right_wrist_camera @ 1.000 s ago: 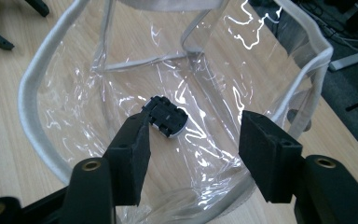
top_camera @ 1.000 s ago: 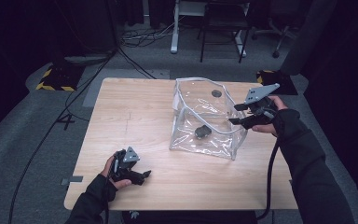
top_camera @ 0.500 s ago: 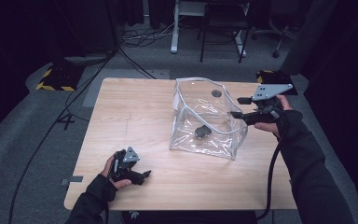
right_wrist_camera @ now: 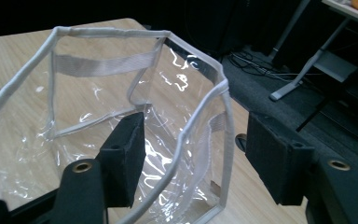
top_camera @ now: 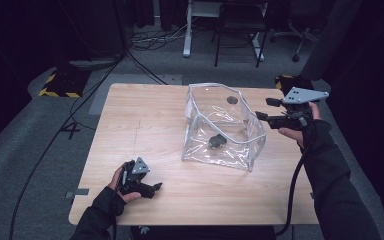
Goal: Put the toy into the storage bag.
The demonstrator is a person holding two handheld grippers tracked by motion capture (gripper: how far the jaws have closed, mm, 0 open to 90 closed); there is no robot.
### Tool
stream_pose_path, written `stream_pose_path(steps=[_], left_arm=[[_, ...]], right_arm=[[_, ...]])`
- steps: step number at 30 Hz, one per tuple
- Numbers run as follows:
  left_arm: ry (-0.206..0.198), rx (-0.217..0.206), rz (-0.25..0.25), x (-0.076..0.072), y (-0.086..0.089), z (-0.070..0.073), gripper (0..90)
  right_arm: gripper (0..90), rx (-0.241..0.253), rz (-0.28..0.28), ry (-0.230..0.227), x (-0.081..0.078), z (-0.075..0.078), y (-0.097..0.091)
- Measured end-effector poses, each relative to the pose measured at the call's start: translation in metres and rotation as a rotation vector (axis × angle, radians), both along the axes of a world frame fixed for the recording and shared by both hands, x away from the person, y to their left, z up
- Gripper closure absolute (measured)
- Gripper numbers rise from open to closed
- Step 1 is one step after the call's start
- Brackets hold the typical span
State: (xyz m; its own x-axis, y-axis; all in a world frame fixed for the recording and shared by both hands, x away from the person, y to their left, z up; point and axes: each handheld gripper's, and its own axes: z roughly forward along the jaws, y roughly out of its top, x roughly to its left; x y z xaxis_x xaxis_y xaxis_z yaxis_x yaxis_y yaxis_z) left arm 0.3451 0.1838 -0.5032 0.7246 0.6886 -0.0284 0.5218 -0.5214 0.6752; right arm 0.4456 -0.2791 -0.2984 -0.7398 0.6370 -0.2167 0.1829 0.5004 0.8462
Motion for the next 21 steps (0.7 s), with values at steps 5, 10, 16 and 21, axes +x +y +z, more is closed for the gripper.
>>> stream_pose_path(steps=[5, 10, 16, 21], left_arm=[[0.000, 0.000, 0.000, 0.000, 0.000, 0.000, 10.4], [0.000, 0.000, 0.000, 0.000, 0.000, 0.000, 10.4], [0.000, 0.000, 0.000, 0.000, 0.000, 0.000, 10.4], [0.000, 0.000, 0.000, 0.000, 0.000, 0.000, 10.4]], right_arm=[[37.6, 0.018, -0.051, -0.017, 0.002, -0.001, -0.007], [37.0, 0.035, -0.110, -0.035, 0.002, -0.003, -0.017], [33.8, 0.053, -0.151, -0.030, 0.003, -0.004, -0.024], [30.4, 0.050, -0.172, -0.034, 0.005, -0.005, -0.028]])
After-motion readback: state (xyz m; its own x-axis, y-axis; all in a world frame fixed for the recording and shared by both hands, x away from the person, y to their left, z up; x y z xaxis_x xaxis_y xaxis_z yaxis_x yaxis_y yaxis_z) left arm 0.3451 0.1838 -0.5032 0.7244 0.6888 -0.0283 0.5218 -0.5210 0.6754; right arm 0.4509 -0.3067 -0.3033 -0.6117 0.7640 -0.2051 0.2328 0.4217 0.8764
